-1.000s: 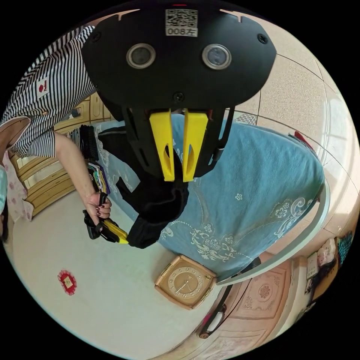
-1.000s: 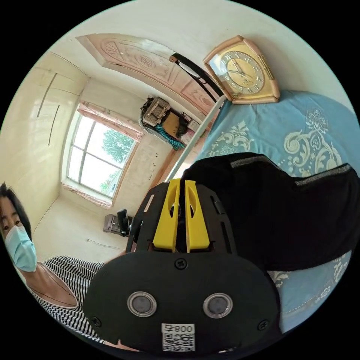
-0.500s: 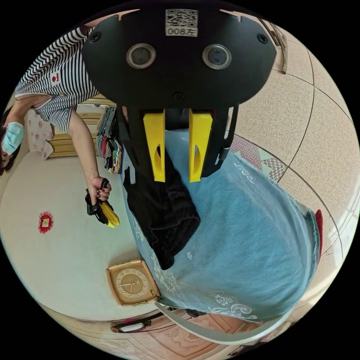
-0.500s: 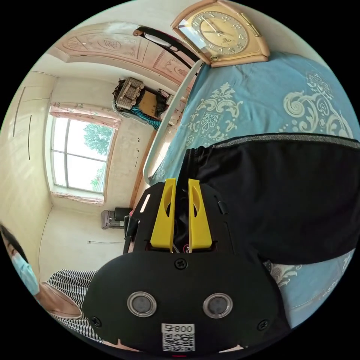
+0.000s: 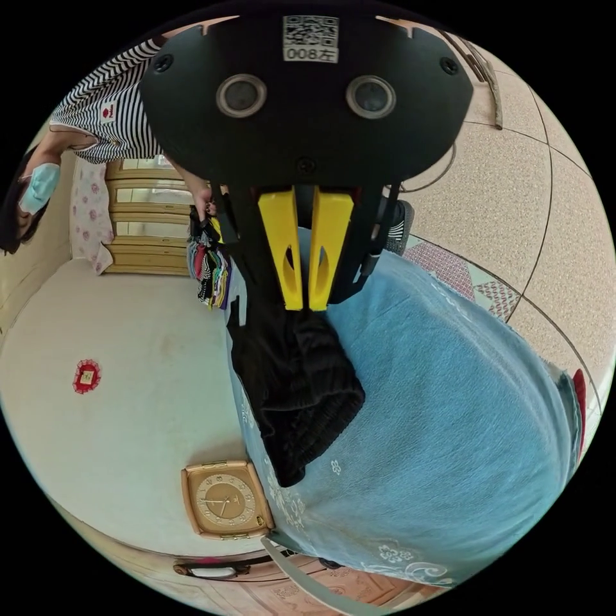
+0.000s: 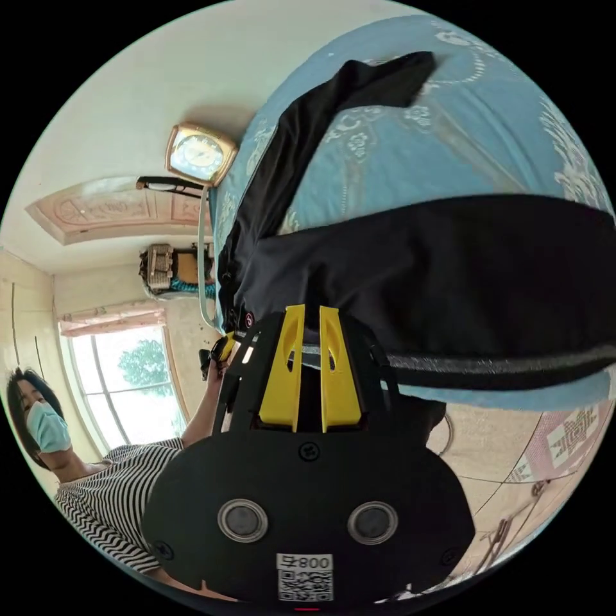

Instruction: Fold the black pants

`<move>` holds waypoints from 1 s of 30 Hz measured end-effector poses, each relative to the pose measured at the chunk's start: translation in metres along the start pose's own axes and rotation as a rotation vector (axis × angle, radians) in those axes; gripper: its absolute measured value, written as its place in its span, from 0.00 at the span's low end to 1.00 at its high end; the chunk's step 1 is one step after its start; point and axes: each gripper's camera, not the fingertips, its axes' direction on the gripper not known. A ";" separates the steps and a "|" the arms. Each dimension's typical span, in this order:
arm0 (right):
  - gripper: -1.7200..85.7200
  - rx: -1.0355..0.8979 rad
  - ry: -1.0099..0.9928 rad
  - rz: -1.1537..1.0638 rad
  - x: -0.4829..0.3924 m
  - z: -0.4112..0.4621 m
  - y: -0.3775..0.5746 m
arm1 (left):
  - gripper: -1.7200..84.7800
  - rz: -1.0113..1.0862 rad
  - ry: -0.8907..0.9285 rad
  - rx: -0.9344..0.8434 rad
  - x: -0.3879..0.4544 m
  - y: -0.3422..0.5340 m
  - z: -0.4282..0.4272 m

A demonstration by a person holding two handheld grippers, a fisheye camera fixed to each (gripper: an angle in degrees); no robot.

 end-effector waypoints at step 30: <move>0.11 0.532 -0.223 0.489 -0.035 -0.315 0.181 | 0.13 -0.188 0.149 0.003 0.030 0.022 0.063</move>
